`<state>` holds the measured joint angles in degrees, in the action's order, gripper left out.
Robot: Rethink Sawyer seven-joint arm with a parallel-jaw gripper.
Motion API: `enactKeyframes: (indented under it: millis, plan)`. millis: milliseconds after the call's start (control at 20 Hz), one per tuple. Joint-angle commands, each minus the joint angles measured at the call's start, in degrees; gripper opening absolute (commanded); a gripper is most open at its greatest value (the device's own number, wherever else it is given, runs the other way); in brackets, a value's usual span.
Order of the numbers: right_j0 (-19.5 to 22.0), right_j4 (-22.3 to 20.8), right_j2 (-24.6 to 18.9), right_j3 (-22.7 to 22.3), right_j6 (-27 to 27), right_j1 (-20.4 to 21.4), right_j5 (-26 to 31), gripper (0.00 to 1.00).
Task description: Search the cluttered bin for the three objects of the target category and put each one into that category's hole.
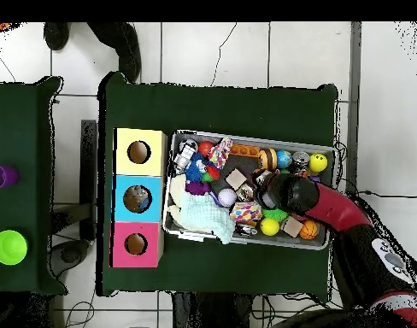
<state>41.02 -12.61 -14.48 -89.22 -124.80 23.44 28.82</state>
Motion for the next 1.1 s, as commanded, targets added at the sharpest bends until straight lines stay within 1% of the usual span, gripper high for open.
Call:
enactKeyframes:
  millis: [50,300,550,600,800,900,1100]
  plan:
    - [1.25,-5.82,-7.39,4.26,12.28,-7.06,-1.16,1.00]
    - [1.26,-7.76,-7.72,6.14,11.50,-8.61,-1.16,1.00]
    - [1.93,-10.27,-8.20,9.06,11.83,-12.08,-2.14,1.00]
    - [1.72,-11.05,-7.85,10.12,11.54,-13.21,-3.01,1.00]
    - [0.81,-13.46,-6.60,13.49,11.08,-15.11,-3.97,1.00]
    - [1.58,-13.82,-7.26,14.35,11.86,-16.11,-3.60,1.00]
    - [2.23,-14.30,-8.19,14.20,11.20,-17.09,-4.18,1.00]
